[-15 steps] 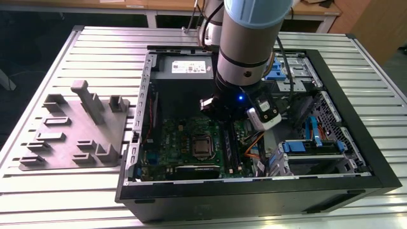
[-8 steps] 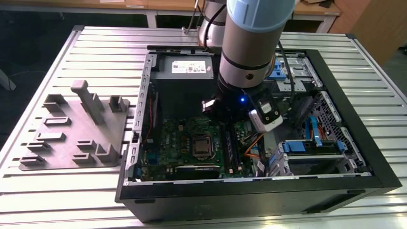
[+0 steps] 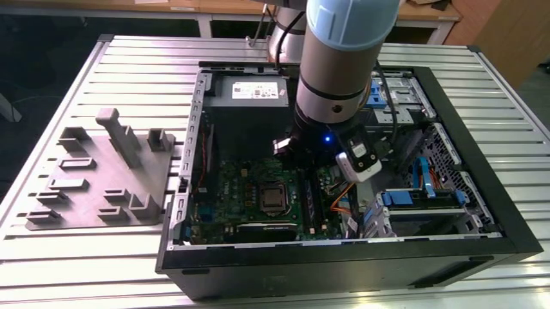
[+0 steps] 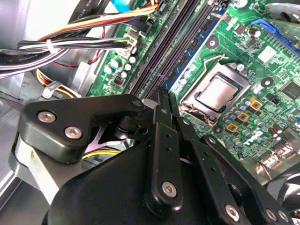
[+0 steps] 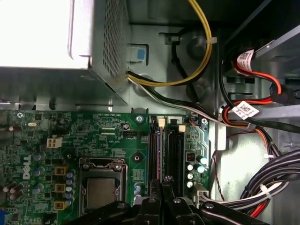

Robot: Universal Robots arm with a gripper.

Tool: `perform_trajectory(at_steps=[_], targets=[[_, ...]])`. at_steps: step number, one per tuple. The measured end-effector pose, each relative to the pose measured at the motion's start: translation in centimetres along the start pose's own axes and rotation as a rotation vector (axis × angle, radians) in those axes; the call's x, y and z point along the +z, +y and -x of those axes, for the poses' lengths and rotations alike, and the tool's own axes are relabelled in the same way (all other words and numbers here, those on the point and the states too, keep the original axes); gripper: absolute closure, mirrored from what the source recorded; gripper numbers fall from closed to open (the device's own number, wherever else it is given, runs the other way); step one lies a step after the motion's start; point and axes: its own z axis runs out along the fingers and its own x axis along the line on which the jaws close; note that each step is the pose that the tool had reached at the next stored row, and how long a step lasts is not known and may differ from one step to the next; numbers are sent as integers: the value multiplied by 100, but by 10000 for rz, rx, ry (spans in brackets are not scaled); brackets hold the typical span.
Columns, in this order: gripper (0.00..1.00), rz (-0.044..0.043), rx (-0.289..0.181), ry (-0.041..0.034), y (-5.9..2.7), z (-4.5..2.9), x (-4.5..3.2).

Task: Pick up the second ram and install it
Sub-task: 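Insert the second ram into the second slot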

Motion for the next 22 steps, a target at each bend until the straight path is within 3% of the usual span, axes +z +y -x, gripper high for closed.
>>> perform_trajectory(at_steps=[22], targets=[[87, 0, -1, 1, -26, 8, 66]])
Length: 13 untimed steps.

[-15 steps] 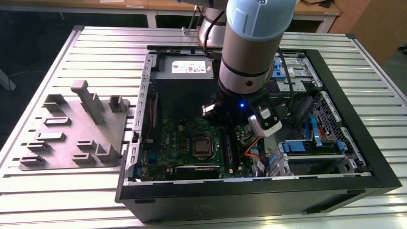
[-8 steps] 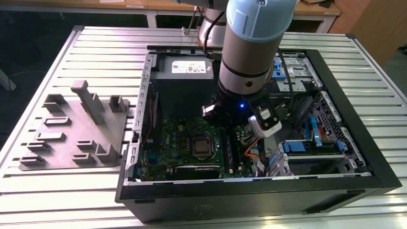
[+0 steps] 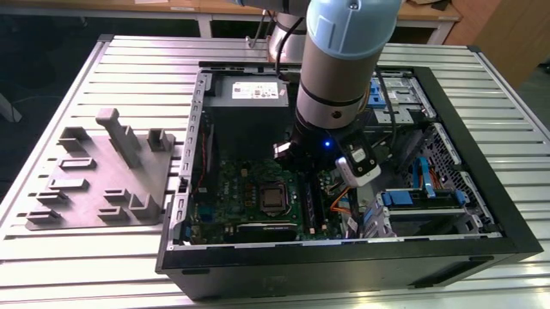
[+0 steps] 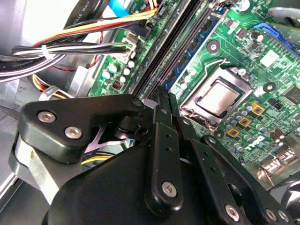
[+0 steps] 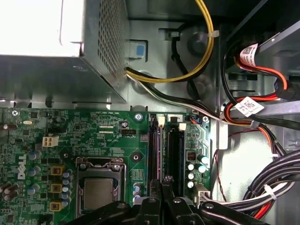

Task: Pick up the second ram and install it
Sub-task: 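Insert the second ram into the second slot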

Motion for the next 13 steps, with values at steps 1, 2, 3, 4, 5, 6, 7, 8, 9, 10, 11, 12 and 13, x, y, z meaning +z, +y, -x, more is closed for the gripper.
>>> perform_trajectory(at_steps=[1, 2, 3, 4, 5, 6, 7, 8, 9, 10, 11, 12, 13], targets=[[87, 1, 0, 0, -3, 0, 4], [87, 0, 0, 0, -3, 0, 5], [87, -1, 0, 1, -3, 0, 5], [87, -2, 1, 1, -3, -1, 5], [87, -2, 0, 1, -4, 0, 6], [87, 2, 0, 0, -6, 0, 9], [87, 1, 0, 0, -10, 0, 10], [87, 1, 0, 0, -11, -1, 10], [87, 0, 1, 0, -11, -1, 9], [87, 0, 0, 1, -12, -1, 10], [87, -1, 0, 1, -17, -1, 11], [87, 0, 0, 0, -20, -1, 15], [87, 1, 0, 0, -21, -1, 19]])
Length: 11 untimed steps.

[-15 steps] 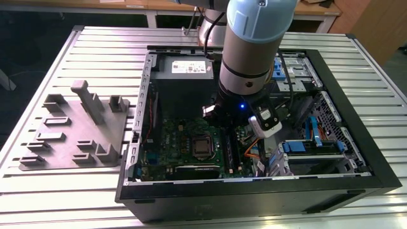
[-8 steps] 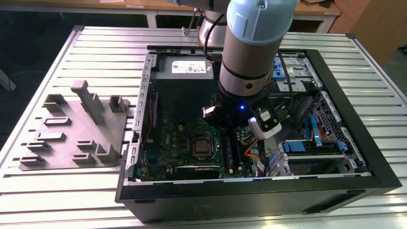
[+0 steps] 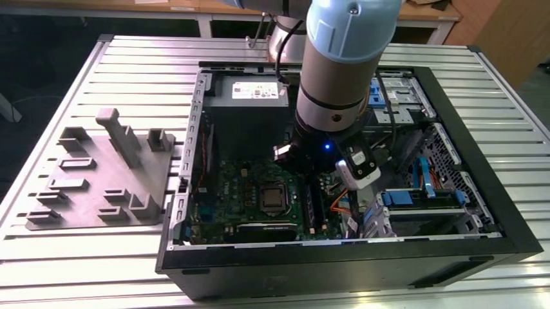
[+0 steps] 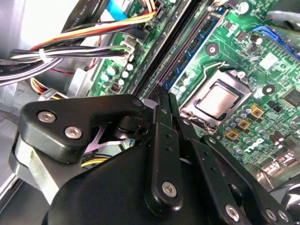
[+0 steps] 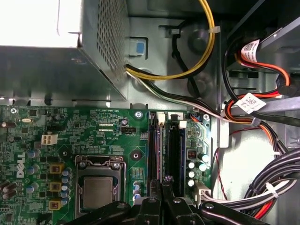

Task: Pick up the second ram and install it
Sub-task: 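Insert the second ram into the second slot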

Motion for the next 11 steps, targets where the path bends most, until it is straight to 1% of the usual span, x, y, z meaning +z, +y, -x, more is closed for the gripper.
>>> perform_trajectory(at_steps=[11], targets=[[87, -2, 1, 1, -2, 0, 14]])
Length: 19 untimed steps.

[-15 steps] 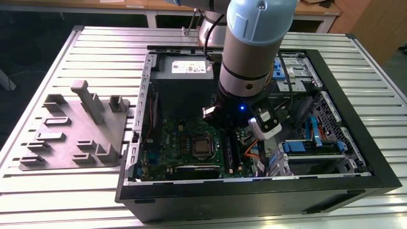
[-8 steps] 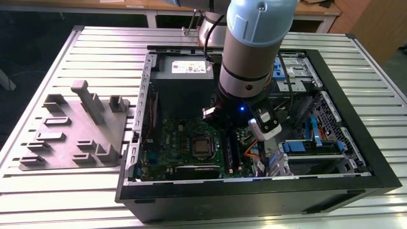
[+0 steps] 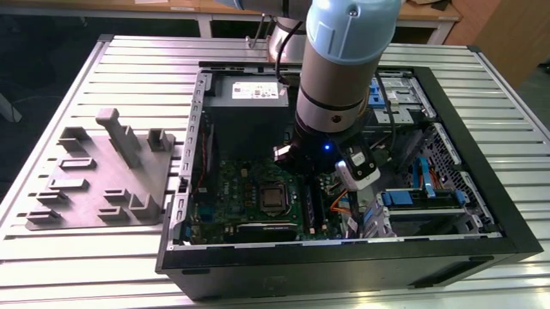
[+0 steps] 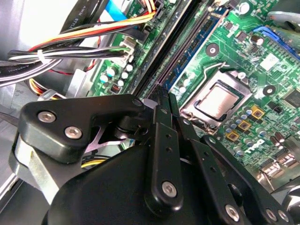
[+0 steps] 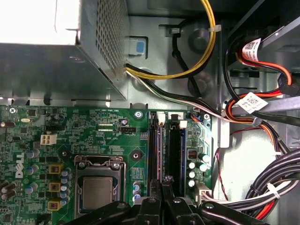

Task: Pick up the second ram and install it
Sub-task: 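Insert the second ram into the second slot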

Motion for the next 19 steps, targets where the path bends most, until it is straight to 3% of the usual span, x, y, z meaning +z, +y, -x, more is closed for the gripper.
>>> perform_trajectory(at_steps=[19], targets=[[87, 7, 85, -5, -6, 14, 7]])
